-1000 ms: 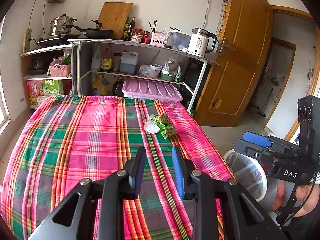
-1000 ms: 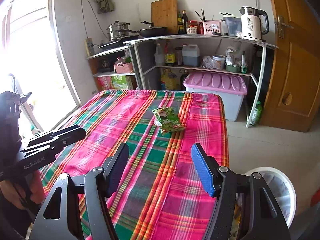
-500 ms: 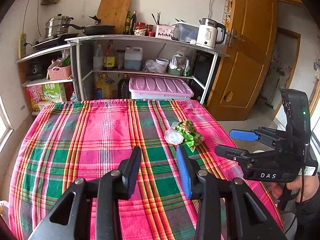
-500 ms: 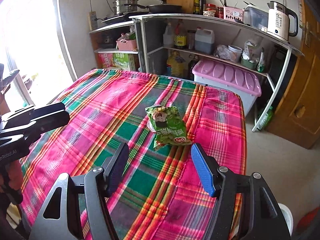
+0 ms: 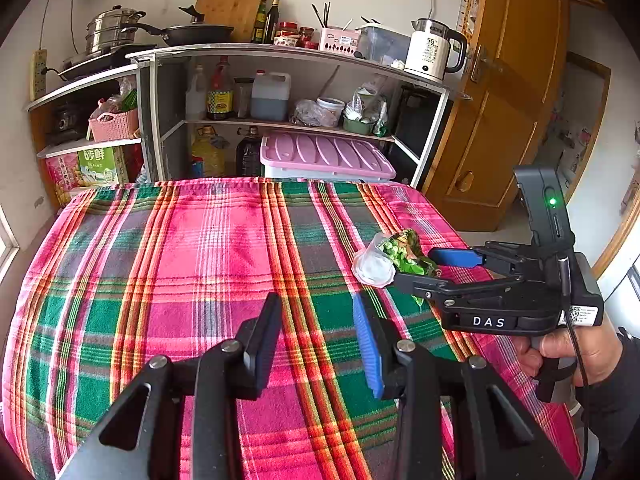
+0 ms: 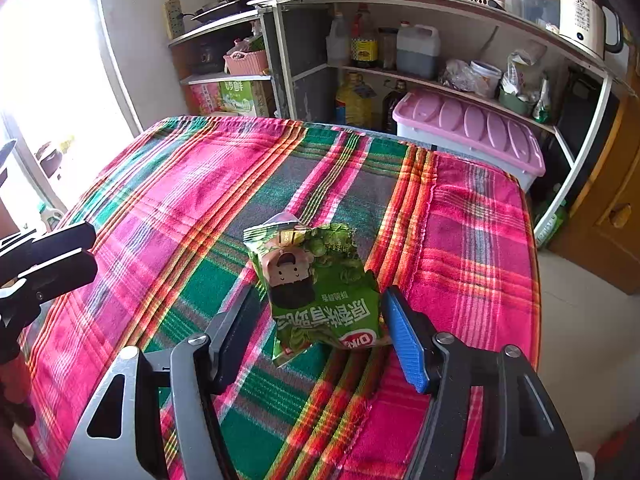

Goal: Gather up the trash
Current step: 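Grasp the green snack bag with the right gripper while the left grasps the clear cup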

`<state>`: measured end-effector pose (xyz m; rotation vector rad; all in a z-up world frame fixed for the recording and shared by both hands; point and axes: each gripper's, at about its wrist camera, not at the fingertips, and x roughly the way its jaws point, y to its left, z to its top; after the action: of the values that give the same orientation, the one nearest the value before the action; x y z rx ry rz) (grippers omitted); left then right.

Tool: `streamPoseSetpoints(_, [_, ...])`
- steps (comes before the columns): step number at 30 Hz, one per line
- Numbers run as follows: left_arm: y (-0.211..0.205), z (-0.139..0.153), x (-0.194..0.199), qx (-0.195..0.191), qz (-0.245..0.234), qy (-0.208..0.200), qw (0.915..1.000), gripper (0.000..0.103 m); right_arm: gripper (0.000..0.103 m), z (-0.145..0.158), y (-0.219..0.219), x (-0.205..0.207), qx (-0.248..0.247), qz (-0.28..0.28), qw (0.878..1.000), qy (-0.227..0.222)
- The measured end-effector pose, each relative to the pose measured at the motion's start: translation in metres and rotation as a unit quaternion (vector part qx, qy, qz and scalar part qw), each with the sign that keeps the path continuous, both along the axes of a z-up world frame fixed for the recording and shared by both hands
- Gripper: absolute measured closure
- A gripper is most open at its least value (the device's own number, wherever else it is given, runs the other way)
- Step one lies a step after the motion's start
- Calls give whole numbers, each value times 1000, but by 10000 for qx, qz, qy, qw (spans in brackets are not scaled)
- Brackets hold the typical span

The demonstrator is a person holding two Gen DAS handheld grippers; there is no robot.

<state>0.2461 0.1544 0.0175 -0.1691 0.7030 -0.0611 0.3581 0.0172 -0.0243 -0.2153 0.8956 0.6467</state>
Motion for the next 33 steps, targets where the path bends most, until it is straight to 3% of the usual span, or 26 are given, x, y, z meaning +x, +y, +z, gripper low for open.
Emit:
streamPoseSetpoints(8, [-13,-2,27,20,-172,-23,9998,59,76,3,-16,1,149,-165,9997,66])
streamPoseSetpoints(16, [-43,-5,60,79,-392,-30,9992,53,76,16,-47,-8,407,-417,9983,28])
streamPoseSetpoints(21, [-65,-14,86,442,-432,36,9981,53,76,18,-64,-15,503,-492,9975,61])
streamPoseSetpoints(25, [-74,-24,104,500,-407,233,9976,53,76,20,-77,-17,608,-527,9967,103])
streamPoseSetpoints(27, [-76,-29,108,497,-397,295,9975,58,76,19,-82,-17,672,-545,9961,145])
streamPoseSetpoints(29, [-78,-33,112,485,-404,367,9973,72,76,19,-86,-17,665,-574,9961,112])
streamPoseSetpoints(33, [-84,-33,109,510,-438,331,9972,73,76,18,-92,-19,717,-626,9954,101])
